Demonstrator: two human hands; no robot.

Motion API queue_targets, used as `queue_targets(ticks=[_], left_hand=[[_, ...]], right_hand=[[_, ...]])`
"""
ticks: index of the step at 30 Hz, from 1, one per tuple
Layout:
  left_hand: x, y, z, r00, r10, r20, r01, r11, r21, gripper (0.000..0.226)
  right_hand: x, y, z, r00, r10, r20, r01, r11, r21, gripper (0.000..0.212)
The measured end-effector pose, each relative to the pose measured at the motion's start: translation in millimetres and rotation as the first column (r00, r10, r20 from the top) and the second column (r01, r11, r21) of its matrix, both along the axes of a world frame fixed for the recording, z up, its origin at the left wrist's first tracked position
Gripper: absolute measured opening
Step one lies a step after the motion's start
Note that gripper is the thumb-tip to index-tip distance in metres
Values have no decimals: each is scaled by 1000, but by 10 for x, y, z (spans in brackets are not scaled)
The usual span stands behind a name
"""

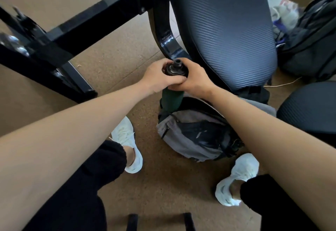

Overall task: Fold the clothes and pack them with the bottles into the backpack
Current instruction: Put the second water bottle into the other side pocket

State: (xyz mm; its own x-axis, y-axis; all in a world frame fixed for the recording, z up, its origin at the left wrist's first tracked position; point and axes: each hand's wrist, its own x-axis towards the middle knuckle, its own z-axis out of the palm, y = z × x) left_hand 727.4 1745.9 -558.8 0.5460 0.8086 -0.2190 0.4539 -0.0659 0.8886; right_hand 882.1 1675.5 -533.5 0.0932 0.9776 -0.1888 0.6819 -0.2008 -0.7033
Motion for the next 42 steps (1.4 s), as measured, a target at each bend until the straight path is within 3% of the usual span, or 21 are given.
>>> queue_targets(ticks=[3,6,10,18,21,24,28,31,37,40,42], left_hand=[[-6,115,-93,974,155,163,-113,964,-241,38],[-41,210,-494,968,248,-30,-248,934,-257,17],[-21,37,-1084,922,144,-360,-229,952,-206,16],[345,-354,-1571,887,2,-462,-134,959,-252,44],[312,-349,-1671,827,-138,-545,-26,959,-283,52],[314,-408,-1628,776,-122,-619,-33,972,-233,53],[245,-413,-1637,788,-133,-601,-39,964,-264,56],[77,-368,-1673,849,-133,-512,-72,930,-361,35],[-169,-372,-1600,873,-64,-484,-108,941,-319,19],[-235,-428,-1570,886,-30,-463,-142,933,-331,13],[-274,-466,-1581,893,-24,-448,-152,923,-353,10]], right_hand=[[74,49,-66,997,-75,15,73,989,126,77],[119,-27,-166,996,-47,76,30,977,213,78],[270,-280,-351,977,9,215,-43,987,152,78],[425,-769,-295,978,-129,162,114,988,101,79],[391,-825,-259,980,-148,132,139,987,75,79],[402,-882,-230,977,-173,127,171,985,26,80],[500,-981,-212,954,-260,148,272,960,-70,90],[531,-1058,-236,935,-319,153,339,931,-135,89],[459,-1158,-246,920,-365,145,390,893,-225,99],[412,-1149,-195,930,-326,170,360,901,-244,93],[392,-1115,-156,945,-266,190,312,909,-277,79]])
